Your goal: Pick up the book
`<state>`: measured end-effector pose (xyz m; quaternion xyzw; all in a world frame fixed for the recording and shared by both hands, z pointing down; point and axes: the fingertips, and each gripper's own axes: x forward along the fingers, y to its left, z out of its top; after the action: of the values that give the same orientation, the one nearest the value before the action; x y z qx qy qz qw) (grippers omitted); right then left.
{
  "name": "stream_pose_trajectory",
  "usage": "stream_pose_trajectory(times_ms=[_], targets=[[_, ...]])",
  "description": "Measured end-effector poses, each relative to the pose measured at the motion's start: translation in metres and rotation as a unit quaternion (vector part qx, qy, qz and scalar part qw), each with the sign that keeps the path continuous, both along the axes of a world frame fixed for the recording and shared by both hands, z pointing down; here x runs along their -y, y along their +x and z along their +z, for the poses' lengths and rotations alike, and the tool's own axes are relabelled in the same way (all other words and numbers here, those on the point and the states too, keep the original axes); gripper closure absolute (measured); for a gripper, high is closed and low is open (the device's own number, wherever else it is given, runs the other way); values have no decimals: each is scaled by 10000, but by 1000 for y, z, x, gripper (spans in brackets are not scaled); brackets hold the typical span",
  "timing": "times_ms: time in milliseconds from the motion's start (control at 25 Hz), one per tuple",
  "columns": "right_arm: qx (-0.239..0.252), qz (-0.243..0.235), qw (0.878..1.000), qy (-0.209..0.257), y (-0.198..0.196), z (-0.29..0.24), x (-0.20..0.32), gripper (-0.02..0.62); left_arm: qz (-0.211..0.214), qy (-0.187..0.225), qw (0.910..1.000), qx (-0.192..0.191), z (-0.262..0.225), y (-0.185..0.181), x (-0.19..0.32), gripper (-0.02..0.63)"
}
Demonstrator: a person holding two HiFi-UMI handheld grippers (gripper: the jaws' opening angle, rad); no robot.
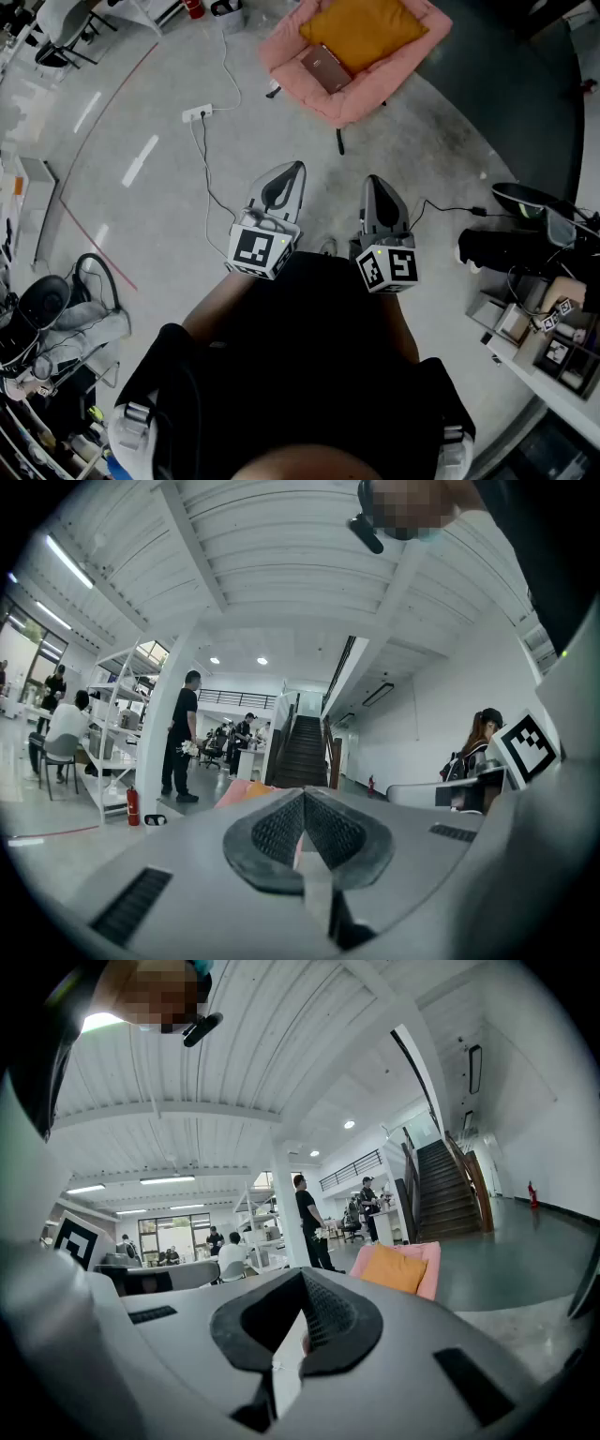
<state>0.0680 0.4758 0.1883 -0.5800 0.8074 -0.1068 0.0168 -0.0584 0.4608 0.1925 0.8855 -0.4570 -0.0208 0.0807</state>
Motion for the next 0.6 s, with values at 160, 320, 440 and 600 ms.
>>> stream_pose_trajectory(times_ms=[160, 320, 440, 600], targets=[[-26, -7, 10000, -26, -6, 1, -1, 594, -4, 14, 10000, -24, -6, -4, 1, 598], [-49, 5, 10000, -46, -11, 2, 0, 594, 4, -10, 10000, -57, -5, -8, 3, 598], [-77, 12, 10000, -57, -16, 2, 2, 594, 10, -33, 10000, -82, -4, -14, 5, 598], [78, 60, 9999, -114, -21, 3, 2, 594, 10, -95, 9999, -114, 0, -23, 5, 598]])
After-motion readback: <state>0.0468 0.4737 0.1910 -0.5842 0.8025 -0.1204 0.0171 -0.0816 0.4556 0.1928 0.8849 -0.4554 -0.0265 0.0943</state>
